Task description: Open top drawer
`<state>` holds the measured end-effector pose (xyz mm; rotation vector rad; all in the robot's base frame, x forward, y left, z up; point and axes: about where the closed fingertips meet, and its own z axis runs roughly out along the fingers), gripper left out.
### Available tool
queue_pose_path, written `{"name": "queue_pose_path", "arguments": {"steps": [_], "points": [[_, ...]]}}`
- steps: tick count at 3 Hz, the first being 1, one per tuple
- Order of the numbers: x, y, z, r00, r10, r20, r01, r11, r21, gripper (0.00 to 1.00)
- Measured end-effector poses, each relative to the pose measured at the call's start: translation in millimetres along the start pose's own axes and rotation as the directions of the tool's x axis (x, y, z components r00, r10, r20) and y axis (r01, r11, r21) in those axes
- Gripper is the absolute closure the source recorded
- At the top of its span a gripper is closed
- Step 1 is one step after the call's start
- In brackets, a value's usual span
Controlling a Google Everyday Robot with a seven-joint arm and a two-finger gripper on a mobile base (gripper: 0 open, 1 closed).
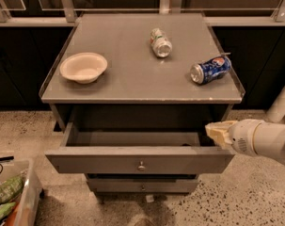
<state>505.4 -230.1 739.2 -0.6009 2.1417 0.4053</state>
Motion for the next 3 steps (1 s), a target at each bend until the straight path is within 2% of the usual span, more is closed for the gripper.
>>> {"name": "queue_pose_path", "arguments": {"steps": [1, 2, 3], "points": [[-27.3, -4.5, -65.6, 0.995, -0.051, 0.083, 0.037, 0.9854, 0.166, 0.81], [-14.8, -17.0, -88.6, 0.996, -0.029, 0.087, 0.009, 0.9769, 0.214, 0.59], [-14.8, -16.9, -88.3, 0.996, -0.029, 0.087, 0.009, 0.977, 0.213, 0.34]]}}
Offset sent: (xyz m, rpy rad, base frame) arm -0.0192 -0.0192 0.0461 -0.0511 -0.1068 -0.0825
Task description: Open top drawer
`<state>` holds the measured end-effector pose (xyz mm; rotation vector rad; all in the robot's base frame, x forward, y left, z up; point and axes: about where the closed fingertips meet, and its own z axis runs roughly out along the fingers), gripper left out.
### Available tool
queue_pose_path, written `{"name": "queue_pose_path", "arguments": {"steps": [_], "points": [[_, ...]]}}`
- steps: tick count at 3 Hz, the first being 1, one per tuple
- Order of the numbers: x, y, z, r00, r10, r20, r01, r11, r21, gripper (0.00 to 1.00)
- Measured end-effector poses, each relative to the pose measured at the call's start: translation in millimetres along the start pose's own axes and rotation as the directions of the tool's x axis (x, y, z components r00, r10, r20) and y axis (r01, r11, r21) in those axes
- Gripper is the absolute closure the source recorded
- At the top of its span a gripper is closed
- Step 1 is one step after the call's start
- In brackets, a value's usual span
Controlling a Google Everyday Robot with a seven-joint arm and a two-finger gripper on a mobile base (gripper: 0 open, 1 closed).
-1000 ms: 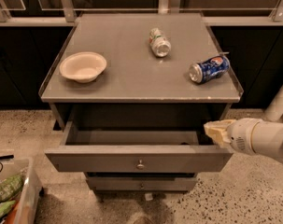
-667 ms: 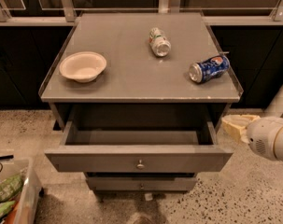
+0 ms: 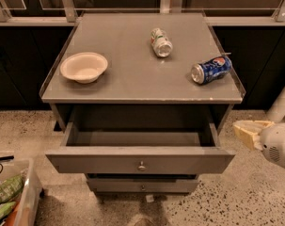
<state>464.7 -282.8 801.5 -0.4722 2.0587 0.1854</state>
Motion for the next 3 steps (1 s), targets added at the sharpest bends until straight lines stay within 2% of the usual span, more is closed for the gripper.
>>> {"name": "queue_pose_path", "arguments": {"steps": [1, 2, 3], "points": [[0.0, 0.0, 0.0, 1.0, 0.0, 0.0, 0.0, 1.0, 0.0, 0.11], [-0.1, 0.1, 0.0, 1.0, 0.0, 0.0, 0.0, 1.0, 0.0, 0.0], [-0.1, 0.1, 0.0, 1.0, 0.0, 0.0, 0.0, 1.0, 0.0, 0.0]]}}
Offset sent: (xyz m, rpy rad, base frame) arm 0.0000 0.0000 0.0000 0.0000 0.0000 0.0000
